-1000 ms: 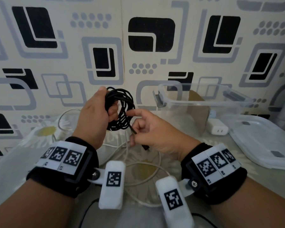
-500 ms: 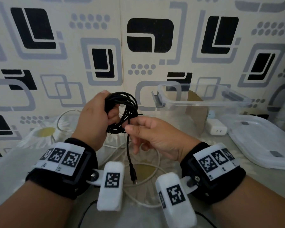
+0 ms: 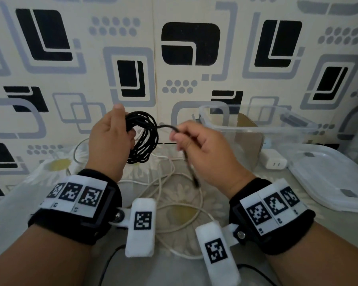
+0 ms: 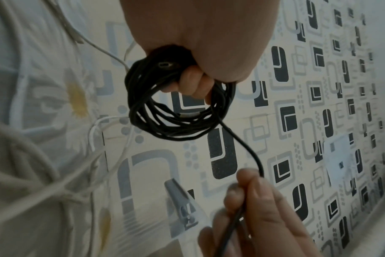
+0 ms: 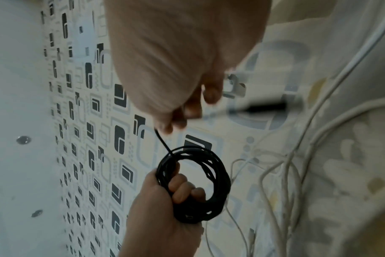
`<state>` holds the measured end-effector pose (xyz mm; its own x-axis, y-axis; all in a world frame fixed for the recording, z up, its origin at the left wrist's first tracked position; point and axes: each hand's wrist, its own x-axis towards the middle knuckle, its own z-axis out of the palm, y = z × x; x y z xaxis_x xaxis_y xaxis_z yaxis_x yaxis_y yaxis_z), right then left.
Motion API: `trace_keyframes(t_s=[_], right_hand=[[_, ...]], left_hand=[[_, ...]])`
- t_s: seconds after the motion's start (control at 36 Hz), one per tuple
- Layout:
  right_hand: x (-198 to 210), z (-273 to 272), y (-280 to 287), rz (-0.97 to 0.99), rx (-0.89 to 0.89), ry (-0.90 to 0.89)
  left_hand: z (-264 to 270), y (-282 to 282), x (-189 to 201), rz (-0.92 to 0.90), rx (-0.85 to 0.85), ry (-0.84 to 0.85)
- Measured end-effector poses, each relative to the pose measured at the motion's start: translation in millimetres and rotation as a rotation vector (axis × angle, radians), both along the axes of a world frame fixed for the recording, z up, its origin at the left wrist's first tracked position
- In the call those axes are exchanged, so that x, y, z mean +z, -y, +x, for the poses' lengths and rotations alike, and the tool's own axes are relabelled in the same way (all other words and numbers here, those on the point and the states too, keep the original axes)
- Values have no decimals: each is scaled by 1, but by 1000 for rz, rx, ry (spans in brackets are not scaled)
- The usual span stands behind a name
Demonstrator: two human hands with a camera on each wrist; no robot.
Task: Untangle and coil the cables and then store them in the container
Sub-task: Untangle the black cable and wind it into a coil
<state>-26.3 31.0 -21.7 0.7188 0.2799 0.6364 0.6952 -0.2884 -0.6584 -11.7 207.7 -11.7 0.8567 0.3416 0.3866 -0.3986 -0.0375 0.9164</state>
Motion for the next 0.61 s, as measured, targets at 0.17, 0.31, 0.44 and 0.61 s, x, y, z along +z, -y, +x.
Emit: trace_keyframes(t_s=[0.17,0.31,0.44,0.61], right_hand=[[-4,10,4,57,-375,376],[-6,15,7,103,-405,310],[-8,18,8,107,-396,225],[-6,15,7,234,-278,89]], left_hand=[[-5,4,0,5,-237,-151],[-8,4,6,-99,-515,-353],[-12,5,10,-266,-686,-438],[-17,14,10,-280,-771,-441]])
